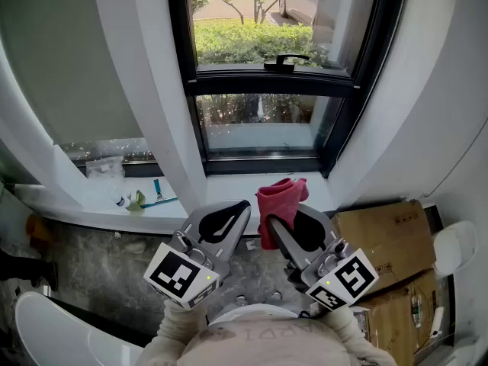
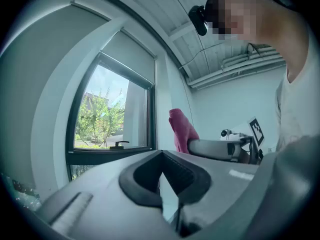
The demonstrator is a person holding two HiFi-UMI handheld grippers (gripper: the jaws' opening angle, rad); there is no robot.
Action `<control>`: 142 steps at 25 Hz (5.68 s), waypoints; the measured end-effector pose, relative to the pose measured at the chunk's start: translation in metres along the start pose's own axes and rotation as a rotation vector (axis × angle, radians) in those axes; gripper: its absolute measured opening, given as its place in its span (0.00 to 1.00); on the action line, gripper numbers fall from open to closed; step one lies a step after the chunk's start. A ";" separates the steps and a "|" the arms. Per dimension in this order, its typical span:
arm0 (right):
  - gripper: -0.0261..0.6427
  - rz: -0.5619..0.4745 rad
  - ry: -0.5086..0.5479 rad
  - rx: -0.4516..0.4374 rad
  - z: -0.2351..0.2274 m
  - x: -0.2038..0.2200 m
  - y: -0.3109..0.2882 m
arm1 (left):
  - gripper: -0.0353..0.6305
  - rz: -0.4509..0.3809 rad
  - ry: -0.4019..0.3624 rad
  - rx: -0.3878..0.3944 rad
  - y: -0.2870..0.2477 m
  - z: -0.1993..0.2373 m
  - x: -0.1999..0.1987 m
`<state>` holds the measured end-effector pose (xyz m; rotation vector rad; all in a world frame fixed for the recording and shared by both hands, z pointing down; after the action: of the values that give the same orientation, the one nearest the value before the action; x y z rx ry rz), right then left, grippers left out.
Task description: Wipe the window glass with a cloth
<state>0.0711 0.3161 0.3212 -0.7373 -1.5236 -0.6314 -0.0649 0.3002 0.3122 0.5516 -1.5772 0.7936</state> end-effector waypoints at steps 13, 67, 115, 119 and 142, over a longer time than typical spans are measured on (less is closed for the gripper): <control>0.21 0.008 -0.021 0.017 0.007 0.001 -0.008 | 0.06 0.001 -0.002 0.001 0.008 0.009 0.000; 0.22 -0.055 -0.091 -0.119 -0.302 -0.010 -0.083 | 0.06 0.029 -0.029 -0.077 -0.284 0.117 -0.046; 0.22 -0.144 0.437 -0.029 -0.303 -0.258 -0.441 | 0.06 -0.185 0.019 -0.139 -0.218 0.384 -0.046; 0.22 -0.205 0.487 -0.010 -0.302 -0.325 -0.464 | 0.06 -0.205 -0.006 -0.150 -0.221 0.394 -0.057; 0.21 -0.150 0.552 0.190 -0.297 -0.458 -0.536 | 0.06 -0.360 -0.085 -0.301 -0.207 0.431 -0.166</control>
<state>-0.1346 -0.2931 -0.0921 -0.2697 -1.1097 -0.7191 -0.1685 -0.1739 0.1692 0.6299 -1.5783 0.2593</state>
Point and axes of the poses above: the fingertips, and each gripper's own axes: y backward along the fingers, z to its left, x out of its underside, the point moved 6 cm from there along y, backward along the fingers, and after that the axes turned 13 degrees about z, right-handed, at the moved point
